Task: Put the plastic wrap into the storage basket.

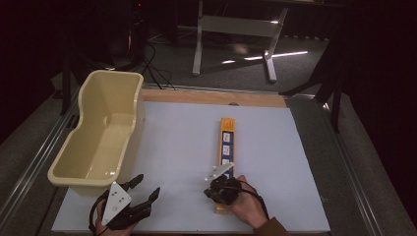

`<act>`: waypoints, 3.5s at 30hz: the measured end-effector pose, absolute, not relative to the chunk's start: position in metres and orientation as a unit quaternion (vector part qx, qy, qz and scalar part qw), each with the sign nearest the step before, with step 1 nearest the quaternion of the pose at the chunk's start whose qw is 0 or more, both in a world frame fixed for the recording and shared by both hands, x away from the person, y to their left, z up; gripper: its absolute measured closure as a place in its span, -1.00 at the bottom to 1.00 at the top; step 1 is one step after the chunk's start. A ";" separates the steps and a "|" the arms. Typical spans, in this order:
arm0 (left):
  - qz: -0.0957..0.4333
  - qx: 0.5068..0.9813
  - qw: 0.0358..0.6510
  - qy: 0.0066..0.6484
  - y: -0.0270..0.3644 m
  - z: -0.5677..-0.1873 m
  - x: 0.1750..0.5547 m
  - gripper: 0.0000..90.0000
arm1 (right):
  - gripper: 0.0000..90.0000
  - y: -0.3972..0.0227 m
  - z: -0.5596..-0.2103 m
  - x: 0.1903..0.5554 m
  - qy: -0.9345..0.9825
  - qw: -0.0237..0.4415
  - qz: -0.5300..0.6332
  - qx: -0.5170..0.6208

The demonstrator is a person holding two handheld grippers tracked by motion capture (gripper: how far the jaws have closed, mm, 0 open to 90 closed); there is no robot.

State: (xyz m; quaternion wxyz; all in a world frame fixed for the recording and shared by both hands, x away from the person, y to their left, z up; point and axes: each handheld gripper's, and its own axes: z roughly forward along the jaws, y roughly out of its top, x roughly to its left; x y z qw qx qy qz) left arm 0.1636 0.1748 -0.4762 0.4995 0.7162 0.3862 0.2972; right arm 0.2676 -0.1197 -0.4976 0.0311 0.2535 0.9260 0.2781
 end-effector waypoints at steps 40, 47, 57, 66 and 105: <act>0.292 0.721 0.496 0.385 0.171 -0.478 0.166 -0.21 | -0.07 -0.248 -0.449 0.351 0.881 0.131 0.266 0.370; 0.290 0.723 0.496 0.385 0.171 -0.478 0.167 -0.21 | -0.29 -0.240 -0.449 0.384 0.890 0.123 0.214 0.384; 0.289 0.723 0.496 0.385 0.171 -0.478 0.167 -0.21 | -0.36 -0.230 -0.464 0.416 0.899 0.073 0.164 0.399; 0.287 0.723 0.496 0.385 0.170 -0.479 0.167 -0.21 | -0.33 -0.222 -0.476 0.432 0.912 0.034 0.113 0.392; 0.290 0.722 0.496 0.384 0.170 -0.478 0.167 -0.21 | -0.13 -0.187 -0.425 0.417 0.854 -0.071 0.213 0.470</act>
